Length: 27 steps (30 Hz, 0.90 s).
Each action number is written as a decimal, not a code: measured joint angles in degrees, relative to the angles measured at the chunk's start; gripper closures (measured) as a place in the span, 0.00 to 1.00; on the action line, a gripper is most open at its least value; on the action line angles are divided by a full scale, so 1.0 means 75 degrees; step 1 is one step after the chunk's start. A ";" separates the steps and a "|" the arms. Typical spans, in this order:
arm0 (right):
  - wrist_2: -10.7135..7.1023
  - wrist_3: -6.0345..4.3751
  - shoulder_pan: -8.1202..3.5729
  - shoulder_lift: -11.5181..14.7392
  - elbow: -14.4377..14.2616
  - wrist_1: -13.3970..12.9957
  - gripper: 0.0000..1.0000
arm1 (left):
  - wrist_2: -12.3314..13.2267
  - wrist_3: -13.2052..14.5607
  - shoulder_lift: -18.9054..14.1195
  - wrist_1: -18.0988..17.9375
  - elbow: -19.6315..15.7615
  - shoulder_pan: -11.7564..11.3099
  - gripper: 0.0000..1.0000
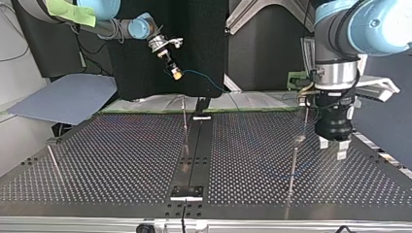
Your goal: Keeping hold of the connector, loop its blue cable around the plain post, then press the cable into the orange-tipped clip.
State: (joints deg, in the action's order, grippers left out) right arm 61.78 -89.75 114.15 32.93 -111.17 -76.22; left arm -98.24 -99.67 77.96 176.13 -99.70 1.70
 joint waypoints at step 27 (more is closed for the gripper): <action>0.0013 0.0000 0.0065 0.0000 0.0020 0.0027 1.00 | -0.0298 0.0901 0.0709 0.2001 0.0614 0.0331 0.00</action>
State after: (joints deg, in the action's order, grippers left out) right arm 61.87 -89.75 114.63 32.93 -111.02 -76.02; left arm -100.48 -92.92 83.28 191.13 -95.09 4.19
